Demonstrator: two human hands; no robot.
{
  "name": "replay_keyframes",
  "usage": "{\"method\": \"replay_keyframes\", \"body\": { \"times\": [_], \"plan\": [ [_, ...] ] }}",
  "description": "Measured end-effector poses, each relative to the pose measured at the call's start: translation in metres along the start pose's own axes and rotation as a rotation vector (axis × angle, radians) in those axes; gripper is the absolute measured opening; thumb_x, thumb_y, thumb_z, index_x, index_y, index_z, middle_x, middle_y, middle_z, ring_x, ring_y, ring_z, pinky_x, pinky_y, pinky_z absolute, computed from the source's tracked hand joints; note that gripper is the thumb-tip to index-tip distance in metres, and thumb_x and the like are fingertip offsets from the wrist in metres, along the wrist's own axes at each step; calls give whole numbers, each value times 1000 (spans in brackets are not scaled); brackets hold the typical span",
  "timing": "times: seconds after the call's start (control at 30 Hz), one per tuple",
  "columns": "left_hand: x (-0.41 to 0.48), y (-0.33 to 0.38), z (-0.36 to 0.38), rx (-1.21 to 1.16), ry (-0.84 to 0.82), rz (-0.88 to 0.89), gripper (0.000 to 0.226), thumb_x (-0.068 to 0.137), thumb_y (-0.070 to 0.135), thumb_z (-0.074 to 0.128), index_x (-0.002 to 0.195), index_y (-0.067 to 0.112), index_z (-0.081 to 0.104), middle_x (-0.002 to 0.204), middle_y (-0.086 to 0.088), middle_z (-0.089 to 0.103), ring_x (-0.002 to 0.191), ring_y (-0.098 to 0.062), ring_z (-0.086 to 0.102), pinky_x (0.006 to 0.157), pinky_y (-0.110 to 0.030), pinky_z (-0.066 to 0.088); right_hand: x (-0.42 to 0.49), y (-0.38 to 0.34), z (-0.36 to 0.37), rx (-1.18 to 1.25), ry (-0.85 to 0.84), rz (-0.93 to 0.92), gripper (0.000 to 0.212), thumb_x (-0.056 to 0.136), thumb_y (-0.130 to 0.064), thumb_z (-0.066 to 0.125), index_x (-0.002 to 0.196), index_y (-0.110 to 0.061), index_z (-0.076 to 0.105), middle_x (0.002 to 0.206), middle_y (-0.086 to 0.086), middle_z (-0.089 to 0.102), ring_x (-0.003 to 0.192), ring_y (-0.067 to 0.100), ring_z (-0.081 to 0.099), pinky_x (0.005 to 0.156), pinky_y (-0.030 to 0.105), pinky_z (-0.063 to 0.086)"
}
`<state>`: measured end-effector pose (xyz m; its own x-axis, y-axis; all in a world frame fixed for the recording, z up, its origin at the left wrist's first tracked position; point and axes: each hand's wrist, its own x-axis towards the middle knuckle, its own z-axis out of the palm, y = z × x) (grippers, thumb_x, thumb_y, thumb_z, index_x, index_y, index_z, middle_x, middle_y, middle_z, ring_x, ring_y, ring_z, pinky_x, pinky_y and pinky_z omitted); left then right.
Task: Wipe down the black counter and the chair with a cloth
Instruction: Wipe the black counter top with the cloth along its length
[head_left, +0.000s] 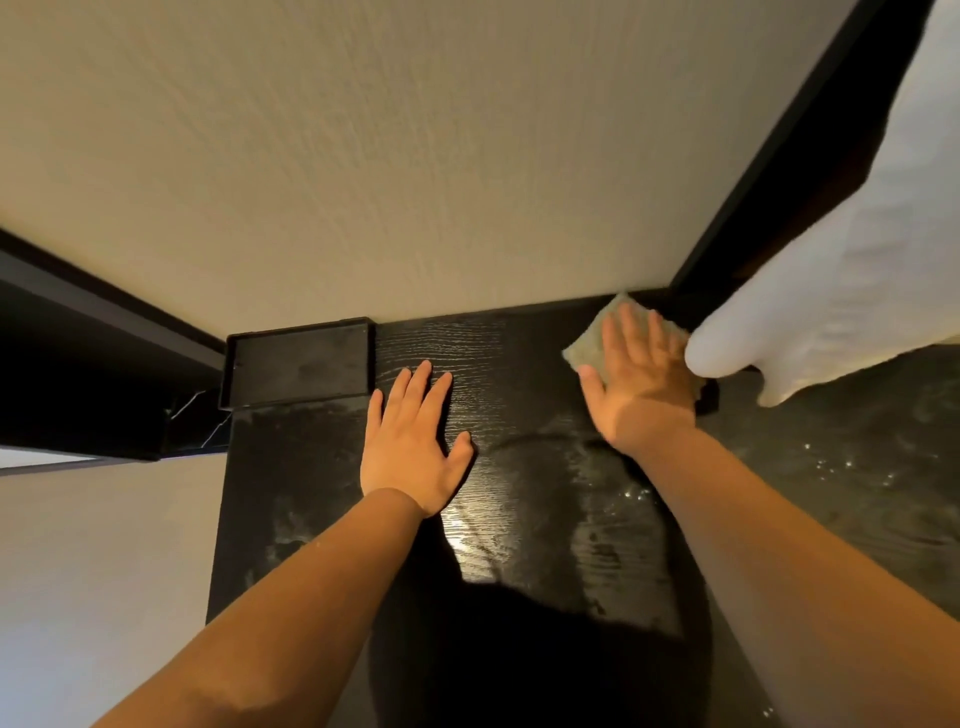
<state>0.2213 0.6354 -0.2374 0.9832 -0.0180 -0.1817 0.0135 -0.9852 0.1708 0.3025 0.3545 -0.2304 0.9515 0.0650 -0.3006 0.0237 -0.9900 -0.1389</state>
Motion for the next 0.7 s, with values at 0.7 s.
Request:
{"method": "replay_keyframes", "body": {
  "times": [0.7],
  "plan": [
    [0, 1, -1, -42, 19, -13, 79, 94, 62, 38, 166, 34, 23, 177, 4, 10, 163, -20, 2, 132, -50, 1, -39, 27, 10, -79, 9, -311, 69, 104, -50, 11, 166, -21, 15, 175, 1, 8, 160, 28, 5, 129, 46, 2]
  ]
}}
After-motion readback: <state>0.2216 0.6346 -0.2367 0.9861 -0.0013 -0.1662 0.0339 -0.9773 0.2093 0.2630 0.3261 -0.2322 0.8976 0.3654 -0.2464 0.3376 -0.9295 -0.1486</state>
